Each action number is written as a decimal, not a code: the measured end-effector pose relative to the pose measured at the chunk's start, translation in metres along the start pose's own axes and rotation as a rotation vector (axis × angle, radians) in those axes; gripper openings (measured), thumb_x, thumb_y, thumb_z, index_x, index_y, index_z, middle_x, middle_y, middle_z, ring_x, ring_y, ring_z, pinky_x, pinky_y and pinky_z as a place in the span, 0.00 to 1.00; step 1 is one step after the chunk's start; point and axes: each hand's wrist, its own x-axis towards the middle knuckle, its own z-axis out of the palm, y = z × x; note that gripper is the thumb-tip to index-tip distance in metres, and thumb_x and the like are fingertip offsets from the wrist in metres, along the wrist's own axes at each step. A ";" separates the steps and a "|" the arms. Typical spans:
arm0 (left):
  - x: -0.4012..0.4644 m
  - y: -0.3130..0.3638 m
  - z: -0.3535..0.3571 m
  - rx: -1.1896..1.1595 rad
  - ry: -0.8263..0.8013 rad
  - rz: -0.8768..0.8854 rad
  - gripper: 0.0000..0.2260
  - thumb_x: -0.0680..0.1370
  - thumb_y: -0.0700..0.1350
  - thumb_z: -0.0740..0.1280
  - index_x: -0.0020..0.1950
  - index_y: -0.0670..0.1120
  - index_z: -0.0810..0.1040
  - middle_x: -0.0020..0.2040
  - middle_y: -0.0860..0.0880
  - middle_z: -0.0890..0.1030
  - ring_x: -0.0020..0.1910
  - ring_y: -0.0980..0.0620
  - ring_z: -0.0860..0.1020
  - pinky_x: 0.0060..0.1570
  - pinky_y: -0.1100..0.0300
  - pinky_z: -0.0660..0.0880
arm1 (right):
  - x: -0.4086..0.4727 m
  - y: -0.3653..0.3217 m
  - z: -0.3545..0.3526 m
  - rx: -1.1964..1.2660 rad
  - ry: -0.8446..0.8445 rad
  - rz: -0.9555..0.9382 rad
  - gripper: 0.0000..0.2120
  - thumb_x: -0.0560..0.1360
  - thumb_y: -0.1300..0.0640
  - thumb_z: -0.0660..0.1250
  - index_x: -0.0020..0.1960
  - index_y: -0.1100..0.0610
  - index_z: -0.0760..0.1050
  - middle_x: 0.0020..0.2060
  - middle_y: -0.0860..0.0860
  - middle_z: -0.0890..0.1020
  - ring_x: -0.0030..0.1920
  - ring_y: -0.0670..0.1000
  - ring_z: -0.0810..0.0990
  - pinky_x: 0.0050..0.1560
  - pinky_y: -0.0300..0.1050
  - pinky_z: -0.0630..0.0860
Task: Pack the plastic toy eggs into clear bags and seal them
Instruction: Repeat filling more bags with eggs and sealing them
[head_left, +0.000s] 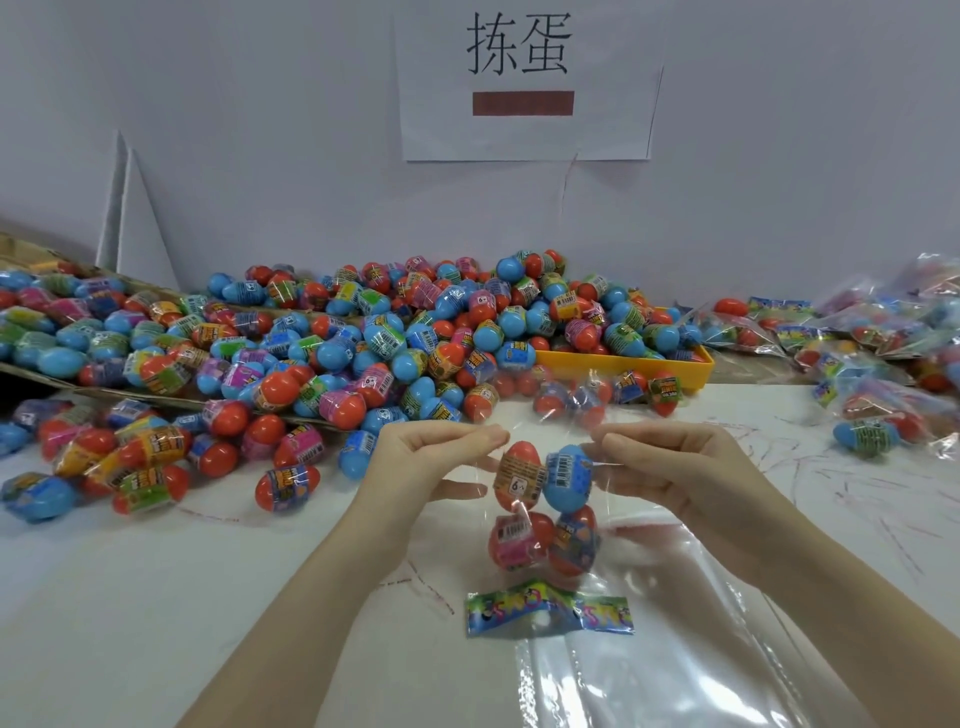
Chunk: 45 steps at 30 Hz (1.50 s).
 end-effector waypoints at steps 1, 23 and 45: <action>0.001 0.001 -0.002 0.006 -0.007 -0.003 0.08 0.60 0.49 0.71 0.34 0.47 0.85 0.35 0.49 0.84 0.34 0.57 0.81 0.29 0.66 0.76 | 0.000 0.000 0.000 0.012 -0.004 0.008 0.07 0.61 0.57 0.69 0.37 0.54 0.85 0.39 0.55 0.85 0.38 0.51 0.84 0.36 0.36 0.79; 0.003 0.002 -0.024 -0.035 -0.156 -0.030 0.10 0.57 0.39 0.73 0.36 0.48 0.86 0.34 0.44 0.84 0.34 0.50 0.84 0.31 0.67 0.77 | 0.001 0.003 -0.003 0.019 -0.037 -0.165 0.10 0.60 0.61 0.68 0.37 0.51 0.84 0.33 0.55 0.84 0.35 0.51 0.84 0.36 0.37 0.78; 0.006 -0.005 -0.034 0.097 -0.265 -0.041 0.14 0.65 0.27 0.67 0.32 0.45 0.85 0.34 0.47 0.84 0.36 0.54 0.83 0.34 0.69 0.77 | 0.000 0.003 -0.005 -0.200 -0.097 -0.252 0.24 0.66 0.80 0.63 0.27 0.54 0.82 0.27 0.50 0.83 0.32 0.43 0.81 0.34 0.30 0.75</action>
